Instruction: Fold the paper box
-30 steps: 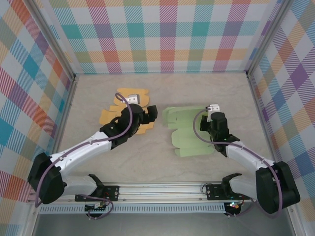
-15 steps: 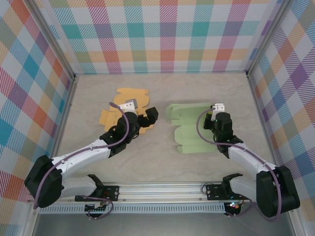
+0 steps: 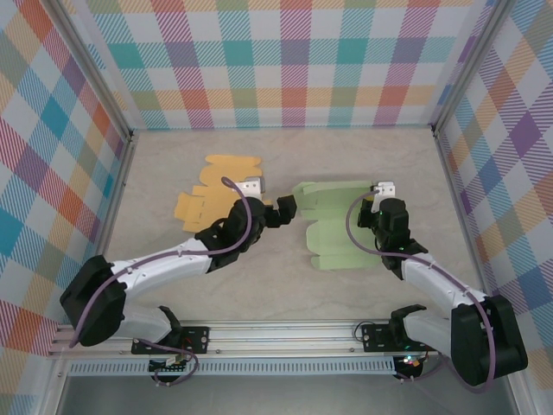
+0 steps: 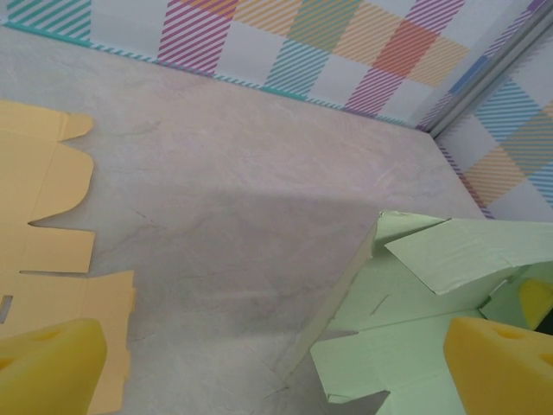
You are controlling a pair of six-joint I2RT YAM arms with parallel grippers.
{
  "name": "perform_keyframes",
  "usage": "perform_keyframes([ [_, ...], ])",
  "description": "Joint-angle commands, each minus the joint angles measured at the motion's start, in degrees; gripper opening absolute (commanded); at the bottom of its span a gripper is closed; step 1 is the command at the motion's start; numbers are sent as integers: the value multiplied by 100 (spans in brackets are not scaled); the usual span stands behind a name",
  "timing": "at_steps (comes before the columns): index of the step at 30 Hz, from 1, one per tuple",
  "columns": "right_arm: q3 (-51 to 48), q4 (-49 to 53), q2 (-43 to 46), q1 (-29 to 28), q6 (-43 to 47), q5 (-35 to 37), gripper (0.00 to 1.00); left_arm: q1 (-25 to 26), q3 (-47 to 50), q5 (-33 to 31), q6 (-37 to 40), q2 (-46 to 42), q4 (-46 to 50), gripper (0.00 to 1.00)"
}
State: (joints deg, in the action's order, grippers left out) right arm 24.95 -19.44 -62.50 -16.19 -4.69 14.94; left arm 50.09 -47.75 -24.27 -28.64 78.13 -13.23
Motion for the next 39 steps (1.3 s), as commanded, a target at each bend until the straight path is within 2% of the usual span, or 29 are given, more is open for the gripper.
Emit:
perform_keyframes([
  [1, -34, -181, 80, 27, -66, -164, 0, 157, -299, -320, 268, 257, 92, 100],
  [7, -34, -176, 80, 24, -65, -201, 0, 177, -746, -385, 432, 703, 16, 100],
  [15, -43, -183, 76, 21, -77, -280, 0, 186, -1250, -780, 592, 1093, 454, 100],
  [25, -52, -218, 71, 22, -92, -383, 0, 246, -1315, -577, 499, 1550, 473, 100],
  [32, -60, -245, 58, 19, -102, -442, 0, 452, -1733, -497, 579, 2021, 347, 100],
  [39, -60, -256, 56, 19, -116, -430, 0, 590, -2236, -732, 491, 2345, 172, 100],
])
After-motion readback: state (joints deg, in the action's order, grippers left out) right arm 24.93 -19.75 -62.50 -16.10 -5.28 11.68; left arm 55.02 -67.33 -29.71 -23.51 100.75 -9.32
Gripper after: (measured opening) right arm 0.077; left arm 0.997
